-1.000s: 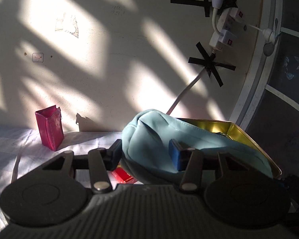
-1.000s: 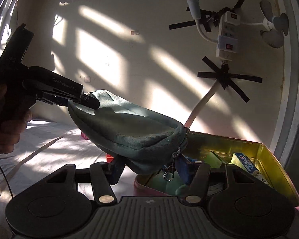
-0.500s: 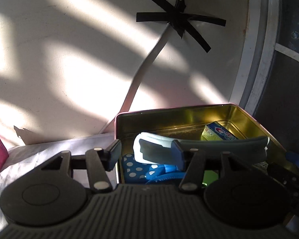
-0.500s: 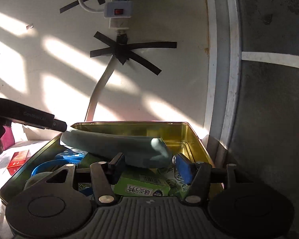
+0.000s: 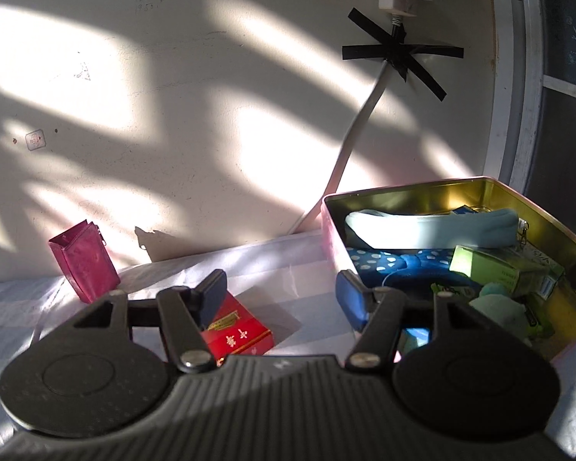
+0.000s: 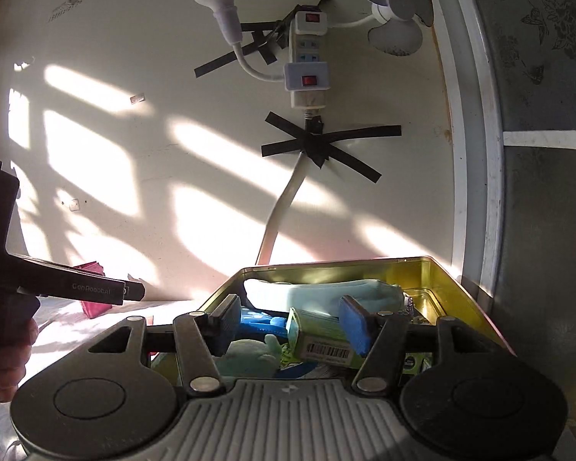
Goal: Organize objects
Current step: 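Withdraw the right gripper from the tin, then reach the right gripper to the red box and grasp it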
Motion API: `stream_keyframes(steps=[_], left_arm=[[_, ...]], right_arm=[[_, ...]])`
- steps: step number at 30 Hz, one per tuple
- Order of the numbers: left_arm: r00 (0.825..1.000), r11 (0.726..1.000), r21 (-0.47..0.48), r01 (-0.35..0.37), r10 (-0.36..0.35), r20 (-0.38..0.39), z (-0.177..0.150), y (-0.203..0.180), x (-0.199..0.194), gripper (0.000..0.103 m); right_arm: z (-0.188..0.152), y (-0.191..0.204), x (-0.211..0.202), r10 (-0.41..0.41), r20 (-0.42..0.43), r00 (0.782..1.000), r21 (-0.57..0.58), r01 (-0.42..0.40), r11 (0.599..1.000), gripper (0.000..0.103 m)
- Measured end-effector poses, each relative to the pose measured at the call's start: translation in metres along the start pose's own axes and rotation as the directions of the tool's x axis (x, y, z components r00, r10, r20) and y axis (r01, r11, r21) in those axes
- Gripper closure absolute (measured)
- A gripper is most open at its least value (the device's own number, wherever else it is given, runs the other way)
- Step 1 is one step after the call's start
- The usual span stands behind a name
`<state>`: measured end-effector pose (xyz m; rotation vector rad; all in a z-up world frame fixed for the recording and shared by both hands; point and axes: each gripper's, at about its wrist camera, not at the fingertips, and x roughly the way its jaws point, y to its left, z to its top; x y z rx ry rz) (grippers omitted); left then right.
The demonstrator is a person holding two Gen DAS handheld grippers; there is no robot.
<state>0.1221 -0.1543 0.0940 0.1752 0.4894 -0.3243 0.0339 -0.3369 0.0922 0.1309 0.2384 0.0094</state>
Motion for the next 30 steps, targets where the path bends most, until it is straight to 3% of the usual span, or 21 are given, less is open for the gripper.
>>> stream_keyframes(steps=[17,30], left_arm=[[0.995,0.992,-0.087,-0.087,0.082,-0.062,-0.075,0.070,-0.042,0.035],[0.966,0.964,-0.090,-0.249,0.240,-0.100,-0.124,0.132,-0.037,0.033]], right_arm=[[-0.019,0.088,-0.021,0.120,-0.086,0.989,0.026,-0.118,0.993,0.049],[-0.058,0.160,0.010,0.207,-0.247,0.947,-0.037,-0.223,0.974,0.049]])
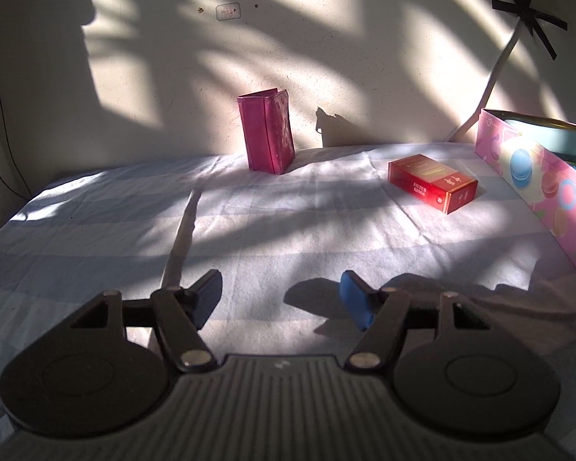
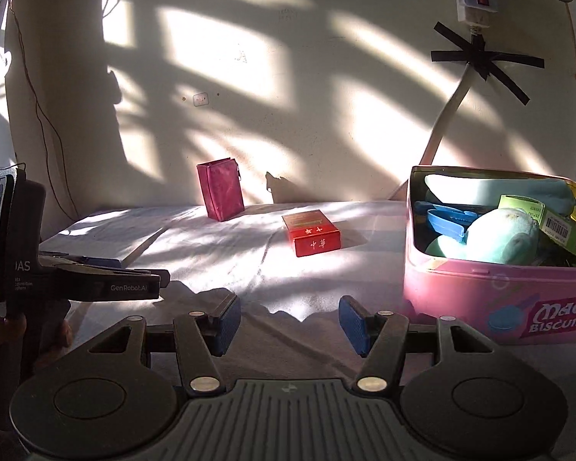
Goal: Organize objects
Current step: 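Reach the right gripper to the red box and grasp it, then carry the red box into the pink tin and open the right gripper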
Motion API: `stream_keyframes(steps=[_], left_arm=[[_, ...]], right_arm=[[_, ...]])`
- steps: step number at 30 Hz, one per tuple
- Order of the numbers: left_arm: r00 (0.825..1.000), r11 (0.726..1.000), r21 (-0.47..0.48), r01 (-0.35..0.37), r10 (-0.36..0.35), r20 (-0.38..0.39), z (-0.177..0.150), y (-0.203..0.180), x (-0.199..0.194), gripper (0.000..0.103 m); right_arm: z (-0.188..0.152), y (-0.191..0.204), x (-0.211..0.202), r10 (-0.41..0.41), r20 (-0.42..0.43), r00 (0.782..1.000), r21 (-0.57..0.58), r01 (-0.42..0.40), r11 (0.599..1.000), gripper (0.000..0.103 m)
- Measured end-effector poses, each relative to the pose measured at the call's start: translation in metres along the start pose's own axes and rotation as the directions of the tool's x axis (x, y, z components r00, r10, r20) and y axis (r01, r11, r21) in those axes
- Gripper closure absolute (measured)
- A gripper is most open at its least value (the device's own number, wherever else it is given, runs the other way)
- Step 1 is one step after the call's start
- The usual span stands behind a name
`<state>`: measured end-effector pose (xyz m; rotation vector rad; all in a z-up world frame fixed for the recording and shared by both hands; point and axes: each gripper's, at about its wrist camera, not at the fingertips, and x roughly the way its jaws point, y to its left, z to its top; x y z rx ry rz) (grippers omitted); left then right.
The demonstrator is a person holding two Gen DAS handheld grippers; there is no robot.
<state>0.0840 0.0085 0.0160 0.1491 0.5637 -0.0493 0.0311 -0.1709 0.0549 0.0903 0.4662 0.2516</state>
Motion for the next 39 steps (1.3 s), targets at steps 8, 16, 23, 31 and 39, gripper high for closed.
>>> stream_keyframes(steps=[8,16,23,31,39], left_arm=[[1.000,0.988,-0.153,0.010,-0.014,-0.022,-0.006,0.038,0.014,0.031],[0.998,0.975,-0.215,0.061,-0.062,0.001,-0.008,0.045,0.013,0.031],[0.997,0.985,-0.155,0.070,-0.065,0.034,-0.006,0.036,0.012,0.031],[0.991,0.973,-0.185,0.137,-0.136,0.018,-0.007,0.042,0.016,0.031],[0.897,0.888,-0.130,0.440,-0.443,0.009,-0.008,0.015,0.001,0.031]], right_arm=[[0.023,0.016,0.063,-0.024,-0.018,1.000,-0.088,0.022,0.996,0.036],[0.060,0.000,0.158,-0.135,-0.046,0.990,-0.158,0.127,0.979,0.030],[0.066,-0.013,0.190,-0.108,-0.183,0.977,-0.113,0.088,0.990,0.050],[0.025,0.000,0.102,-0.010,-0.191,0.982,-0.189,-0.027,0.982,0.050],[-0.027,-0.010,-0.014,0.007,-0.190,0.982,-0.231,-0.051,0.972,0.050]])
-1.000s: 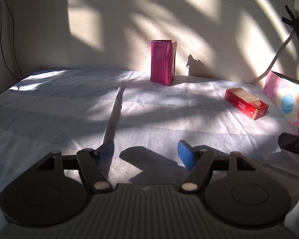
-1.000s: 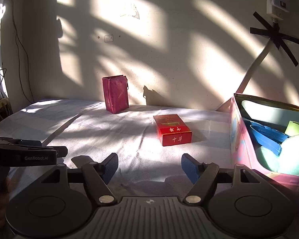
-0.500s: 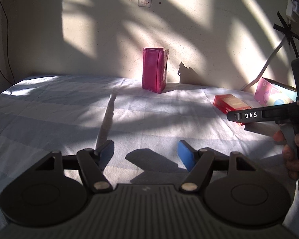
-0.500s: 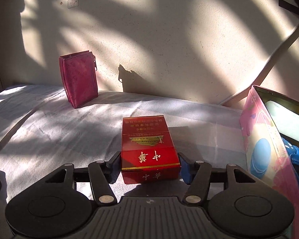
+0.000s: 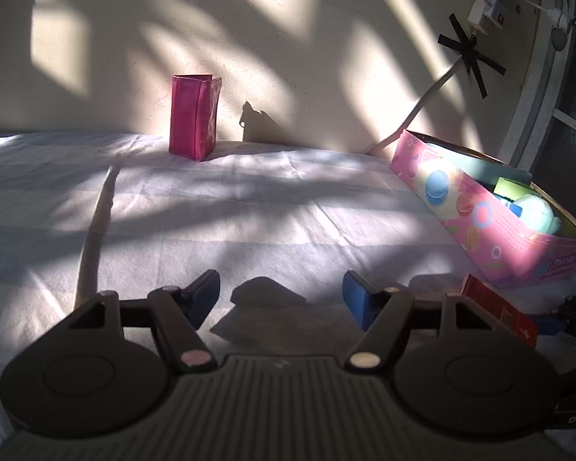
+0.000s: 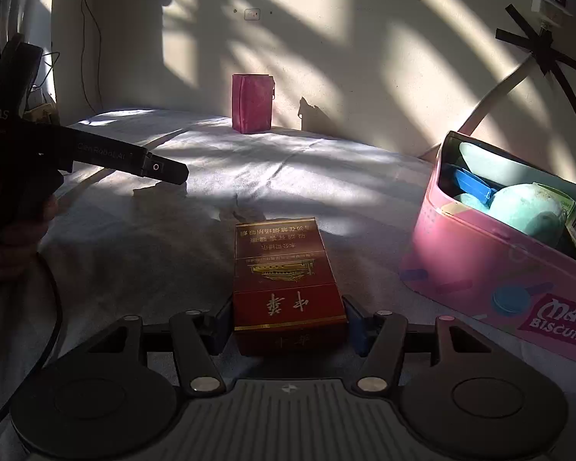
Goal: Organize objects
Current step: 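Carry the red box into the pink tin and open the right gripper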
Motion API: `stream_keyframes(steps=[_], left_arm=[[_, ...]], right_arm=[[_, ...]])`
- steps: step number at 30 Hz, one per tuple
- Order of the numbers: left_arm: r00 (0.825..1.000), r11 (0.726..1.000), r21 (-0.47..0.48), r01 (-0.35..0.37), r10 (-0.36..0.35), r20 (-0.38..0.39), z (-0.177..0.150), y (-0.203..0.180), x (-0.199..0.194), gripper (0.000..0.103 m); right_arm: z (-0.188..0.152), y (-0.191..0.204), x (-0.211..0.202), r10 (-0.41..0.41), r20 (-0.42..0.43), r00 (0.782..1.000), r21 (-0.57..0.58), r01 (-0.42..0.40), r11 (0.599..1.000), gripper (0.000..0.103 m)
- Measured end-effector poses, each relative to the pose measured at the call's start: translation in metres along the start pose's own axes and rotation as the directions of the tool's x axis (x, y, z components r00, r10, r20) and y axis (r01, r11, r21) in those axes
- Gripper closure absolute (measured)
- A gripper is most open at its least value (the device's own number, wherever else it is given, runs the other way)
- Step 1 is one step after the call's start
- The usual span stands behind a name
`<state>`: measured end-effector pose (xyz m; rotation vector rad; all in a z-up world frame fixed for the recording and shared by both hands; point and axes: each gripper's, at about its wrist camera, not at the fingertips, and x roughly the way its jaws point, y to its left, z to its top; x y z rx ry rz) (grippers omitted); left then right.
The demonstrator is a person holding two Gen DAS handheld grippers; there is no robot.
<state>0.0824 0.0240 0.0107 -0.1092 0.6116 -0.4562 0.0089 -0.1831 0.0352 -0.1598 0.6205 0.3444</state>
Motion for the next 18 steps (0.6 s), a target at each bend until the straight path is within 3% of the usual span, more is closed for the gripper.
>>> stream_keyframes(steps=[3,8,13,15,16,17,18], left_arm=[[0.990,0.989,0.049,0.138,-0.137,-0.038,-0.001,-0.035,0.003,0.031],[0.960,0.956,0.111,0.271,-0.259,-0.107,0.000,-0.088,0.017,0.031],[0.952,0.941,0.192,0.279,-0.245,-0.183,-0.010,-0.119,0.032,0.031],[0.936,0.937,0.159,0.312,-0.274,-0.221,-0.015,-0.118,0.037,0.031],[0.925,0.932,0.136,0.336,-0.299,-0.234,-0.017,-0.116,0.037,0.036],[0.913,0.926,0.117,0.360,-0.323,-0.248,-0.018,-0.116,0.037,0.039],[0.915,0.928,0.118,0.354,-0.318,-0.247,-0.018,-0.118,0.037,0.041]], right_arm=[[-0.019,-0.004,-0.020,-0.045,0.013,0.999,0.026,0.044,0.999,0.048],[-0.028,-0.011,-0.027,-0.055,0.022,0.998,0.067,0.053,0.996,0.043],[-0.034,-0.017,-0.029,-0.048,0.029,0.998,0.080,0.046,0.996,0.039],[-0.036,-0.020,-0.029,-0.036,0.036,0.999,0.090,0.033,0.995,0.039],[-0.036,-0.020,-0.028,-0.029,0.041,0.999,0.090,0.025,0.996,0.041],[-0.036,-0.020,-0.028,-0.016,0.047,0.999,0.084,0.012,0.996,0.050],[-0.035,-0.019,-0.028,-0.016,0.049,0.999,0.074,0.012,0.997,0.050]])
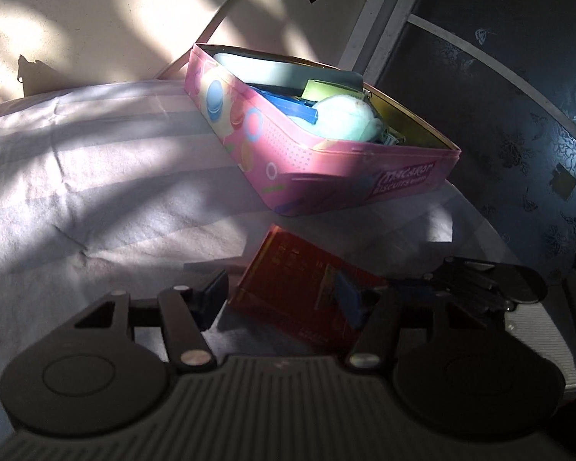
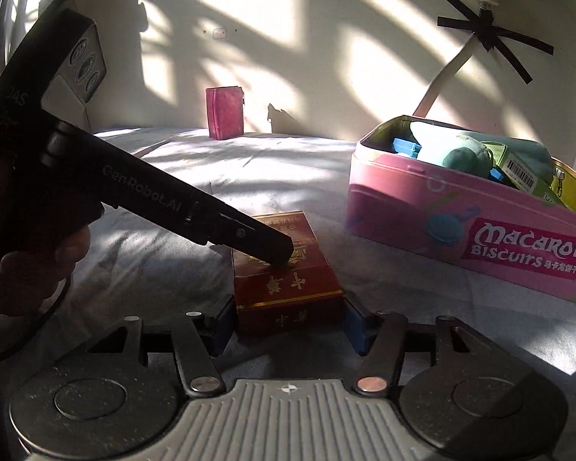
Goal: Organize objects
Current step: 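Carry the red box into the pink tin and open the right gripper, then withdraw the right gripper from the tin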
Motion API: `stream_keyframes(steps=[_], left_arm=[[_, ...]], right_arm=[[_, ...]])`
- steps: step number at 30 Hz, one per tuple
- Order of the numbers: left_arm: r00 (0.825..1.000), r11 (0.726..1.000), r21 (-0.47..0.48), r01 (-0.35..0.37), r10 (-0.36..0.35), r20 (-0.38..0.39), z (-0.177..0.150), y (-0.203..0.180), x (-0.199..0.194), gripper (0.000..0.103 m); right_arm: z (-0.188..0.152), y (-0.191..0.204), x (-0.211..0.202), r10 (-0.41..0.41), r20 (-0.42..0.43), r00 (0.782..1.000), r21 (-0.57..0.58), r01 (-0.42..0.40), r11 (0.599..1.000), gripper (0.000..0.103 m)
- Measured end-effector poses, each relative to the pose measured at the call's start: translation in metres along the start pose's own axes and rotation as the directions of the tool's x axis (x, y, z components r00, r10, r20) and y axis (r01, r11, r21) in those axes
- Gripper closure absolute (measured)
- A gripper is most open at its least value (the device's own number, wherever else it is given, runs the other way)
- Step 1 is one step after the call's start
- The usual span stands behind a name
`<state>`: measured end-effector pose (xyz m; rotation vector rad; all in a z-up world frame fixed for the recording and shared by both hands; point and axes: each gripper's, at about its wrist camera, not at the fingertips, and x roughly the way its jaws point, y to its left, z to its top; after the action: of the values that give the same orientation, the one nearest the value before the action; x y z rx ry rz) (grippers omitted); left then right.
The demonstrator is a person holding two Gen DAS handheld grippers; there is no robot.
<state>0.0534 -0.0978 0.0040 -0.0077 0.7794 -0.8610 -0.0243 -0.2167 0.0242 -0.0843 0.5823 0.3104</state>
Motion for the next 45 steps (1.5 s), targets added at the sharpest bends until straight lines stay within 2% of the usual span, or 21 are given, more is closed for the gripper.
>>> stream_keyframes(steps=[3,6,10,14,19,26,28,30,31,33,38,45], left_arm=[[1.000,0.999,0.020,-0.024,0.024,0.003,0.008,-0.011,-0.005,0.042],[0.998,0.998,0.069,-0.005,0.001,0.055,0.027,-0.028,-0.018,0.042],[0.989,0.984,0.180,0.004,-0.031,0.146,0.065,-0.063,-0.023,0.042],[0.980,0.970,0.245,-0.003,-0.045,0.191,0.101,-0.088,0.001,0.041],[0.982,0.970,0.244,0.013,-0.059,0.181,0.132,-0.103,0.047,0.041],[0.990,0.970,0.241,0.009,-0.042,0.135,0.155,-0.110,0.100,0.041],[0.991,0.969,0.249,-0.007,-0.026,0.129,0.158,-0.111,0.110,0.041],[0.993,0.966,0.254,-0.036,0.005,0.121,0.161,-0.113,0.120,0.038],[0.991,0.963,0.257,-0.078,0.047,0.123,0.161,-0.114,0.124,0.033],[0.980,0.953,0.251,-0.169,0.137,0.143,0.160,-0.114,0.128,0.030],[0.953,0.928,0.237,-0.286,0.250,0.170,0.150,-0.104,0.117,0.030],[0.920,0.905,0.215,-0.367,0.319,0.228,0.124,-0.099,0.079,0.029]], right_arm=[[0.003,-0.002,-0.003,-0.001,0.018,1.000,0.012,0.001,1.000,0.051],[0.010,-0.012,-0.025,-0.022,0.106,0.994,0.010,0.021,1.000,0.050],[0.028,-0.039,-0.054,-0.089,0.224,0.971,0.023,0.086,0.996,0.050],[0.042,-0.073,-0.063,-0.182,0.282,0.942,0.033,0.180,0.983,0.051],[0.049,-0.118,-0.051,-0.262,0.273,0.925,0.068,0.254,0.965,0.051],[0.046,-0.165,-0.026,-0.320,0.228,0.920,0.102,0.304,0.947,0.051],[0.047,-0.175,-0.017,-0.334,0.220,0.917,0.114,0.316,0.942,0.051],[0.046,-0.183,-0.009,-0.370,0.216,0.904,0.130,0.349,0.928,0.051],[0.046,-0.187,-0.004,-0.393,0.210,0.895,0.142,0.370,0.918,0.051],[0.046,-0.198,0.006,-0.453,0.171,0.875,0.192,0.421,0.886,0.048],[0.039,-0.202,0.001,-0.441,0.156,0.884,0.260,0.394,0.881,0.047],[0.036,-0.174,-0.020,-0.422,0.179,0.889,0.268,0.368,0.890,0.046]])
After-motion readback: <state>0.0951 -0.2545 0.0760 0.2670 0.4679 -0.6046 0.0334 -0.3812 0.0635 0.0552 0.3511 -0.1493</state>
